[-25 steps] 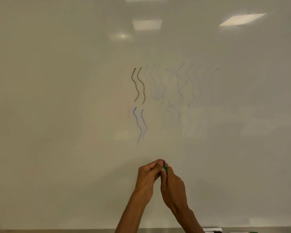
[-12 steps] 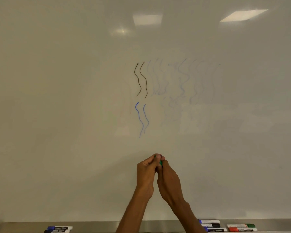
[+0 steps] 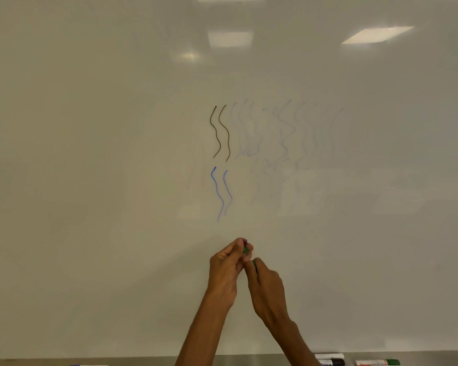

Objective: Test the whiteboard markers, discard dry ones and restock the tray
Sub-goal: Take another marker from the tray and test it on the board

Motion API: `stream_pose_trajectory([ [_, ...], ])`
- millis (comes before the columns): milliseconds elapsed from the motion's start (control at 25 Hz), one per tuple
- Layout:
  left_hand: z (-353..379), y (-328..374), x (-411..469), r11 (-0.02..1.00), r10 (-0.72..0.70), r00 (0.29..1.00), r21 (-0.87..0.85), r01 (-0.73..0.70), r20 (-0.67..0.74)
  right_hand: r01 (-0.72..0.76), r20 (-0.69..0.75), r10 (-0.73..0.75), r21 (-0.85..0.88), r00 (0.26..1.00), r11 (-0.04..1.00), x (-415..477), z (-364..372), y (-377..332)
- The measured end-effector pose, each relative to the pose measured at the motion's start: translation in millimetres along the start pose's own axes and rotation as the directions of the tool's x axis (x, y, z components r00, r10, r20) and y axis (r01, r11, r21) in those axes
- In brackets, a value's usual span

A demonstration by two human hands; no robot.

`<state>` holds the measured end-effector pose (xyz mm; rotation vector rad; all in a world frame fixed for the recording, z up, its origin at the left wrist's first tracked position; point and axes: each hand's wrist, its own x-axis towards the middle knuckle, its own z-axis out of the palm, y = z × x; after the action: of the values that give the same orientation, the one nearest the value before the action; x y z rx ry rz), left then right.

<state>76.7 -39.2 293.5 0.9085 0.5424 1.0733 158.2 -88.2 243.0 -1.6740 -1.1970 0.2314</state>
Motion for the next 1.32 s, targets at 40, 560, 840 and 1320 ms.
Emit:
stream_pose_trajectory([
  [40,1,6,1,1.0,0.019,1.0,-0.019,-0.019,-0.007,-0.016,-0.006,0.016,0.001,1.0,1.0,-5,2,2],
  [560,-25,26,13,0.736,0.628,0.746,0.48,-0.477,-0.222,-0.144,0.003,0.213,0.746,0.977,0.651,-12,-30,12],
  [840,-31,51,49,0.475,0.798,0.601,0.665,-0.577,-0.048,-0.275,0.269,0.191,0.961,0.944,0.004,5,-54,-9],
  [1320,-41,75,75,0.247,0.797,0.576,0.772,-0.586,0.182,0.194,-0.193,-0.082,0.682,0.978,0.705,41,-35,-72],
])
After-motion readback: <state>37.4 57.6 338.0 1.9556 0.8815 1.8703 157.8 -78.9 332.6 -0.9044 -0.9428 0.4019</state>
